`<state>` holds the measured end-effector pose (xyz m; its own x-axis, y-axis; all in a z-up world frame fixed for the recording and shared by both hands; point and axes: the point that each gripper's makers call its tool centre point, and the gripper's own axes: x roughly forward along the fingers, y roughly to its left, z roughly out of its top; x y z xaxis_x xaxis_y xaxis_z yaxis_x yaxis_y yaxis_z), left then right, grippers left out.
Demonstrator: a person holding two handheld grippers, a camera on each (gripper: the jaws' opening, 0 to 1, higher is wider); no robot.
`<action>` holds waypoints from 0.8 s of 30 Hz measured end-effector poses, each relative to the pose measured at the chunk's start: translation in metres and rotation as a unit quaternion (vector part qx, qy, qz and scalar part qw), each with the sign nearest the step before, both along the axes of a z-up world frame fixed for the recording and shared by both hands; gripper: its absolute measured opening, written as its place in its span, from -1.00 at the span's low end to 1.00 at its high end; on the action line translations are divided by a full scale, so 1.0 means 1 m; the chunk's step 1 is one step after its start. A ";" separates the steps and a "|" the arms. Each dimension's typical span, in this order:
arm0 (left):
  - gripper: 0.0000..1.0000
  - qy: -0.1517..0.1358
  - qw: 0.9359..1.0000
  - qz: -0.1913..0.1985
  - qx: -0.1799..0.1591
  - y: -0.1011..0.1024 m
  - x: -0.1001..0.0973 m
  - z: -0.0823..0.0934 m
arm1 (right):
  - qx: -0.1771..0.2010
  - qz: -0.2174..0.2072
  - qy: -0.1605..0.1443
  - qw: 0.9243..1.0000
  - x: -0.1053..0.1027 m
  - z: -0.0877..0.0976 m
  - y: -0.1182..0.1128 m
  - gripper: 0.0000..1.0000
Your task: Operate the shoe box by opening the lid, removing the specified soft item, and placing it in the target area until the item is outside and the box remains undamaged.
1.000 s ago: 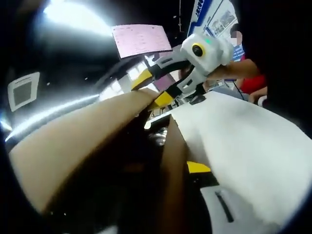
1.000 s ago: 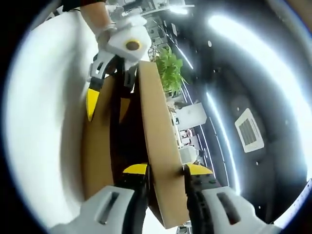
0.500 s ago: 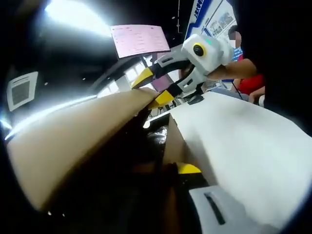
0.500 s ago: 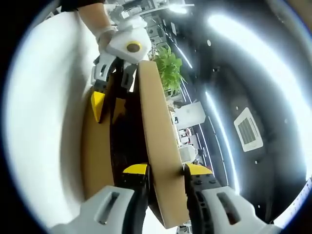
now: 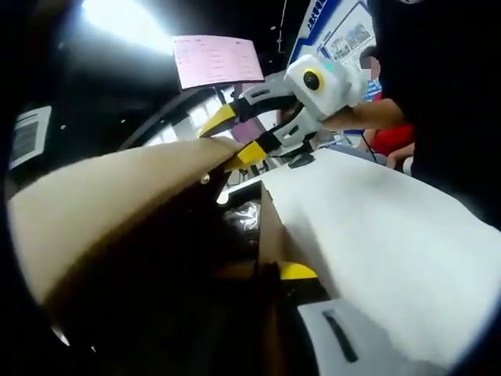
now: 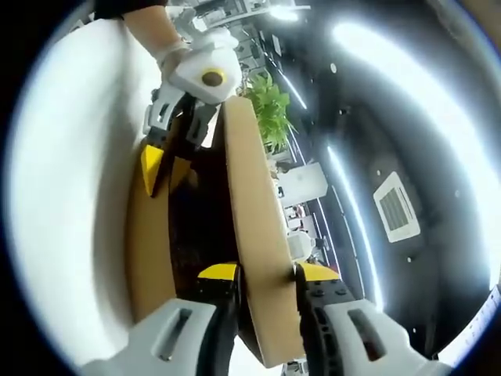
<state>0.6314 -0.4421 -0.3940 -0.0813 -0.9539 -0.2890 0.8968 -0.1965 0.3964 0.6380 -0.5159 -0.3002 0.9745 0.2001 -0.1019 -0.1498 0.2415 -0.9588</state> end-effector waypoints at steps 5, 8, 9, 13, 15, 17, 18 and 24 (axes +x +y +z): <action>-0.88 0.000 1.000 -0.001 0.002 0.000 0.000 0.000 | 0.005 -0.003 -0.003 1.000 0.002 0.002 -0.001 -0.46; -0.88 0.003 1.000 0.005 0.005 0.000 0.001 0.000 | 0.007 -0.006 -0.004 1.000 0.002 0.003 -0.001 -0.46; -0.88 0.003 1.000 0.008 0.005 -0.001 0.001 0.000 | 0.007 -0.008 -0.005 1.000 0.002 0.003 -0.001 -0.46; -0.88 0.005 1.000 0.006 0.000 -0.001 0.001 0.000 | 0.019 -0.007 -0.008 1.000 0.002 0.002 -0.001 -0.45; -0.88 0.012 1.000 0.005 -0.005 -0.001 0.001 0.000 | 0.021 -0.010 -0.012 1.000 0.003 0.004 -0.002 -0.45; -0.88 0.013 1.000 0.004 -0.005 0.000 0.001 0.000 | 0.024 -0.013 -0.015 0.999 0.003 0.007 -0.003 -0.45; -0.89 0.013 1.000 0.003 -0.004 0.000 0.000 -0.001 | 0.026 -0.014 -0.017 0.999 0.003 0.008 -0.004 -0.45; -0.88 0.014 1.000 -0.002 -0.007 0.000 0.000 -0.001 | 0.029 -0.022 -0.023 0.999 0.004 0.009 -0.009 -0.45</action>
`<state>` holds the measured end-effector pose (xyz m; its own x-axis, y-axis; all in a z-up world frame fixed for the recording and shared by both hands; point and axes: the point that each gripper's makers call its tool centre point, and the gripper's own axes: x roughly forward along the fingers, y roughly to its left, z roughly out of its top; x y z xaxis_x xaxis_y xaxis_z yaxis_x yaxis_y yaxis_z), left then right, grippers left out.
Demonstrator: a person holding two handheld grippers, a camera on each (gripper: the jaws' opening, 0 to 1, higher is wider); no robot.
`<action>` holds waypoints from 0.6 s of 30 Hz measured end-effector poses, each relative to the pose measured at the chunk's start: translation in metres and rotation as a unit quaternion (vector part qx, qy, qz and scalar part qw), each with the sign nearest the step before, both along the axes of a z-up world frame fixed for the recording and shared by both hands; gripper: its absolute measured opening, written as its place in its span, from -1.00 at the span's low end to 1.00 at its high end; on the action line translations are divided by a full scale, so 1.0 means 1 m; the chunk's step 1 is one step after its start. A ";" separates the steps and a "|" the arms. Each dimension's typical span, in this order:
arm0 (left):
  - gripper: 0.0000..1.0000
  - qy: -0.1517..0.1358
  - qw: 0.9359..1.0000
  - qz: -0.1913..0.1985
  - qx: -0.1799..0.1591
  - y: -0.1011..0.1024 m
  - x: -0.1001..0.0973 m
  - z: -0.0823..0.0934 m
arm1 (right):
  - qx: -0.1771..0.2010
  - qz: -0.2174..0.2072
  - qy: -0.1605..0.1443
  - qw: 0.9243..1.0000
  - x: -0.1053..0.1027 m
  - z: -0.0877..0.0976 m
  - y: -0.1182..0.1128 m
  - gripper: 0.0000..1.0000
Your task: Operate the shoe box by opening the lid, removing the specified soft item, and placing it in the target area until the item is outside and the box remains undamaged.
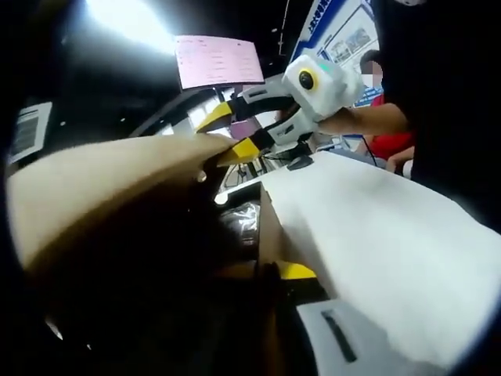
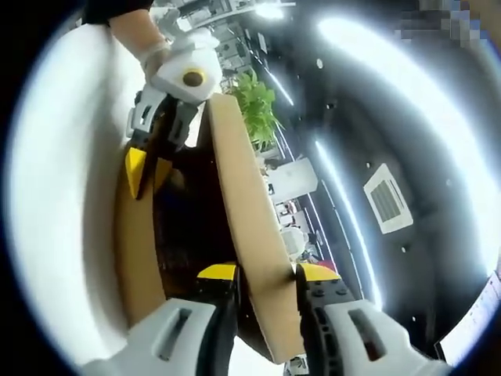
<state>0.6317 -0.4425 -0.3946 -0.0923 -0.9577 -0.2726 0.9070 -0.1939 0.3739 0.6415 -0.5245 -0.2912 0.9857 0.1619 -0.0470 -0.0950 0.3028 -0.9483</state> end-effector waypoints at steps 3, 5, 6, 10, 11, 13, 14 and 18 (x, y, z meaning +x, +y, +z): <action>-0.88 -0.001 1.000 -0.001 -0.001 0.000 0.000 0.000 | 0.012 -0.020 -0.011 1.000 -0.001 0.002 -0.009 -0.44; -0.88 -0.001 1.000 -0.002 -0.001 0.000 0.000 0.000 | 0.018 -0.029 -0.017 0.999 -0.002 0.003 -0.015 -0.41; -0.88 -0.001 1.000 -0.002 -0.002 0.000 -0.001 0.000 | 0.028 -0.032 -0.017 0.999 -0.002 0.003 -0.018 -0.41; -0.88 -0.002 1.000 -0.005 -0.005 0.000 0.000 0.000 | 0.045 -0.038 -0.017 0.998 -0.002 0.001 -0.023 -0.42; -0.88 -0.003 1.000 -0.005 -0.004 0.000 -0.001 0.000 | 0.047 -0.040 -0.019 0.998 -0.003 0.001 -0.024 -0.42; -0.88 -0.002 1.000 -0.005 -0.005 0.000 -0.001 0.000 | 0.053 -0.049 -0.027 0.997 -0.004 0.003 -0.028 -0.42; -0.88 -0.002 1.000 -0.005 -0.005 0.000 -0.001 0.000 | 0.060 -0.055 -0.035 0.996 -0.005 0.004 -0.031 -0.42; -0.88 -0.005 1.000 -0.008 -0.006 0.000 -0.001 0.000 | 0.078 -0.077 -0.066 0.992 -0.009 0.013 -0.046 -0.40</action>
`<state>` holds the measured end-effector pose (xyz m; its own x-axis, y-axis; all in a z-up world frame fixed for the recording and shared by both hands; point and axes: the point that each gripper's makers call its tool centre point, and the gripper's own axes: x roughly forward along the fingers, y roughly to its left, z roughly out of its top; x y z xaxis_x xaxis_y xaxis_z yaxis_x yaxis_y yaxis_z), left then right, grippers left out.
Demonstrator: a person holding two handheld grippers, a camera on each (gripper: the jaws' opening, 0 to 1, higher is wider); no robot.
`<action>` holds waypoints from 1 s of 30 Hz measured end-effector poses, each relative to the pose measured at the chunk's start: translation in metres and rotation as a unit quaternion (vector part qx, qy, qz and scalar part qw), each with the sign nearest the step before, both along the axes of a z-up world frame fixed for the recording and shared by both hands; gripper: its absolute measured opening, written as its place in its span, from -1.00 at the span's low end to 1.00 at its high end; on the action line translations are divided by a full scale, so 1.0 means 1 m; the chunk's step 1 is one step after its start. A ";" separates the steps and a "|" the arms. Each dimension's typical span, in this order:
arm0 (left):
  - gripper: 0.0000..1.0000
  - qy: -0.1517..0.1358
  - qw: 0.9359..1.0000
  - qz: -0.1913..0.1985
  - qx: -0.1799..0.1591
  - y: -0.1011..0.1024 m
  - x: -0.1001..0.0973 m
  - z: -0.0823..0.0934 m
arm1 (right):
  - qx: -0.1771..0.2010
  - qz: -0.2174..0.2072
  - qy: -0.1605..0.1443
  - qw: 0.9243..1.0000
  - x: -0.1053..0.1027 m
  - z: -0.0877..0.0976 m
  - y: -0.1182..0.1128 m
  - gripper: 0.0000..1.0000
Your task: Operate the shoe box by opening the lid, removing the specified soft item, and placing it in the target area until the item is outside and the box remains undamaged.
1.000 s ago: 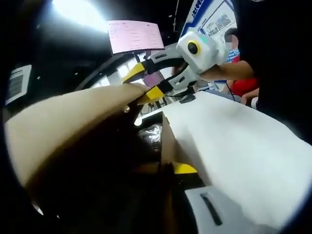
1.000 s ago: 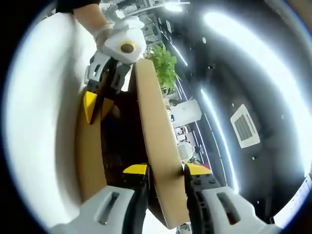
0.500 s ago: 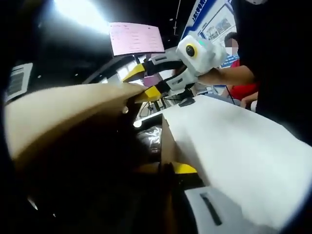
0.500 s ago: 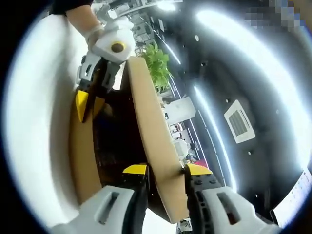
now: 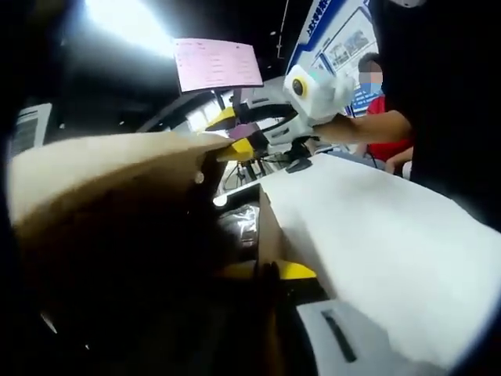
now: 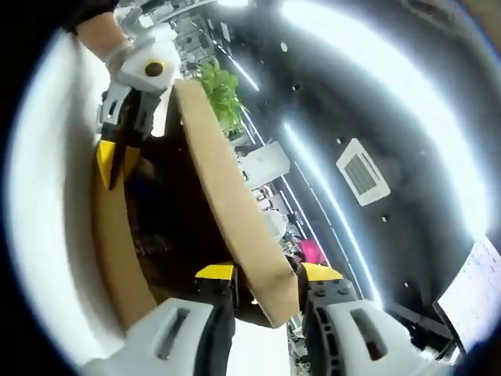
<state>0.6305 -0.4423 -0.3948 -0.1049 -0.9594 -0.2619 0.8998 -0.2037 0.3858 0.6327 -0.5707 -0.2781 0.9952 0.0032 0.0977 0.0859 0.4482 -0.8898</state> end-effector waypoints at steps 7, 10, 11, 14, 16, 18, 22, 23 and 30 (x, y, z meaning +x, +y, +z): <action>-0.88 -0.012 1.000 -0.004 -0.002 0.000 -0.001 0.000 | 0.080 -0.023 -0.013 0.996 -0.001 0.002 -0.016 -0.36; -0.88 -0.012 1.000 -0.004 -0.002 0.000 -0.001 0.000 | 0.109 -0.024 -0.014 0.994 0.000 0.000 -0.021 -0.40; -0.88 -0.013 1.000 -0.004 -0.002 0.000 -0.001 0.000 | 0.119 -0.026 -0.014 0.992 0.001 -0.001 -0.023 -0.41; -0.87 -0.013 1.000 -0.004 -0.002 0.000 0.000 0.000 | 0.142 -0.026 -0.016 0.989 0.001 -0.001 -0.025 -0.46; -0.87 -0.015 1.000 -0.005 -0.003 0.000 -0.001 0.000 | 0.151 -0.026 -0.017 0.988 0.001 0.000 -0.025 -0.49; -0.87 -0.017 1.000 -0.006 -0.004 0.000 0.000 0.000 | 0.157 -0.024 -0.018 0.987 0.002 -0.001 -0.024 -0.53; -0.87 -0.017 1.000 -0.005 -0.004 0.000 0.000 0.000 | 0.177 -0.020 -0.020 0.984 0.003 0.000 -0.024 -0.54; -0.87 -0.016 1.000 -0.005 -0.003 0.000 0.000 0.000 | 0.181 -0.020 -0.019 0.983 0.003 0.000 -0.024 -0.54; -0.87 -0.015 1.000 -0.005 -0.004 0.000 0.000 0.000 | 0.252 -0.010 -0.028 0.967 0.005 0.000 -0.025 -0.58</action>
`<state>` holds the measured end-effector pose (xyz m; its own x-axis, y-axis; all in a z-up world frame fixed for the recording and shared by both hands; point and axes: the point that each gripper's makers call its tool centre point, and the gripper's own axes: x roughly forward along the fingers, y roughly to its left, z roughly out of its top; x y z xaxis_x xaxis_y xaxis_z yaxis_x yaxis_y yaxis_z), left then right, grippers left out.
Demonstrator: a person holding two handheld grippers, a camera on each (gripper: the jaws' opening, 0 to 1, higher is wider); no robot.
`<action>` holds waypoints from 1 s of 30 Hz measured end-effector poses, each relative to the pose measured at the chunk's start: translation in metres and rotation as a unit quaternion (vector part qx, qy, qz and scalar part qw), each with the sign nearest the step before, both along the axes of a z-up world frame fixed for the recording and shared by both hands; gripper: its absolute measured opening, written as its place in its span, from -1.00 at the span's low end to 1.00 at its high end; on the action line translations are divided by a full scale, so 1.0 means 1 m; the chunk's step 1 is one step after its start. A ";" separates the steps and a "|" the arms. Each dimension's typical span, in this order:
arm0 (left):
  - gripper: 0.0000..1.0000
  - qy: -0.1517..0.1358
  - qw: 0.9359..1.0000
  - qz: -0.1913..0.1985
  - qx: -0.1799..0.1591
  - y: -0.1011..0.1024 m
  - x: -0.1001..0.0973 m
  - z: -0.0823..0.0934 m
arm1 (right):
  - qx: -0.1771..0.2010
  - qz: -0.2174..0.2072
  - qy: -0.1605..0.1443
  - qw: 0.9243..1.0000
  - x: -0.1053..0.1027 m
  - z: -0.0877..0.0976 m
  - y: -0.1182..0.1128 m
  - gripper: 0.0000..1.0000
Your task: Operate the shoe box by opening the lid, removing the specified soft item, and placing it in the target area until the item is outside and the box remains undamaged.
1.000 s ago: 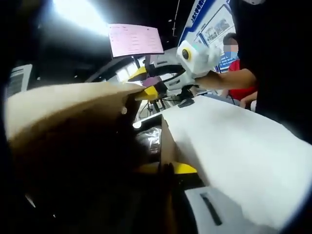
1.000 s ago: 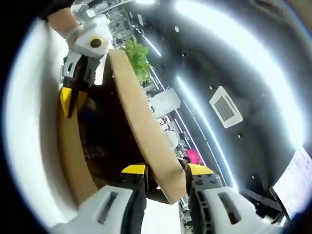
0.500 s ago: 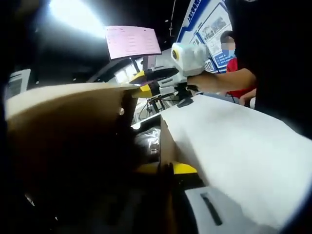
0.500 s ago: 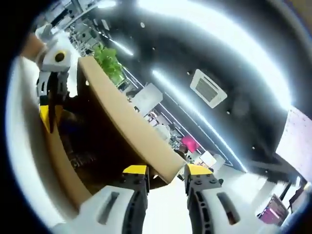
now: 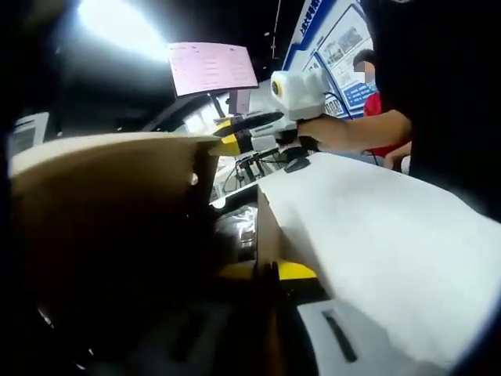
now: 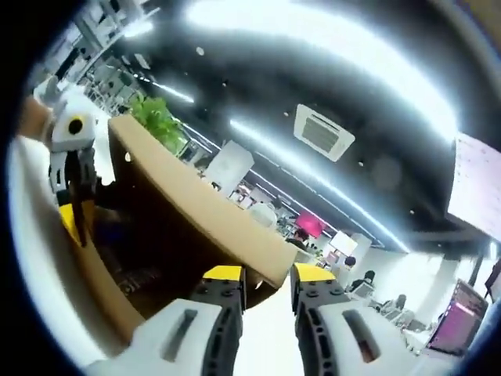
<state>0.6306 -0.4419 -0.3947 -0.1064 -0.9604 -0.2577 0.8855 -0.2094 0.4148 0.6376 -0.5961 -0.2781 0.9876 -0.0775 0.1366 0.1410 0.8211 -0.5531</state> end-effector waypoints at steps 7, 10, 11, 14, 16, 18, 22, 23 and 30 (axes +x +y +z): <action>-0.87 0.001 1.000 -0.001 -0.001 0.000 -0.001 0.000 | 0.050 -0.005 -0.013 0.999 0.002 0.004 -0.002 -0.64; -0.87 0.002 1.000 -0.002 -0.003 0.000 -0.001 0.000 | 0.067 -0.004 -0.017 0.998 0.003 0.004 -0.002 -0.67; -0.87 0.003 1.000 -0.002 -0.002 0.000 -0.002 0.000 | 0.068 -0.004 -0.018 0.998 0.003 0.004 -0.002 -0.68; -0.87 0.002 1.000 -0.003 -0.003 0.000 -0.002 0.000 | 0.073 -0.007 -0.020 0.997 0.004 0.004 -0.004 -0.69; -0.87 0.002 1.000 -0.003 -0.003 0.000 -0.002 0.000 | 0.080 -0.006 -0.021 0.997 0.005 0.005 -0.004 -0.69; -0.87 0.000 1.000 -0.003 -0.003 0.000 -0.002 0.000 | 0.083 -0.005 -0.023 0.996 0.005 0.005 -0.004 -0.70; -0.87 -0.001 1.000 -0.003 -0.003 0.001 -0.002 0.001 | 0.087 -0.006 -0.022 0.996 0.008 0.005 -0.004 -0.71; -0.87 -0.001 1.000 -0.004 -0.003 0.001 -0.002 0.001 | 0.088 -0.006 -0.022 0.996 0.008 0.005 -0.004 -0.72; -0.87 -0.001 1.000 -0.004 -0.004 0.001 -0.002 0.001 | 0.091 -0.008 -0.019 0.996 0.012 0.005 -0.005 -0.75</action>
<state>0.6286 -0.4404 -0.3936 -0.1135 -0.9614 -0.2506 0.8833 -0.2131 0.4175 0.6500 -0.6007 -0.2727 0.9803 -0.1200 0.1567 0.1729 0.9051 -0.3885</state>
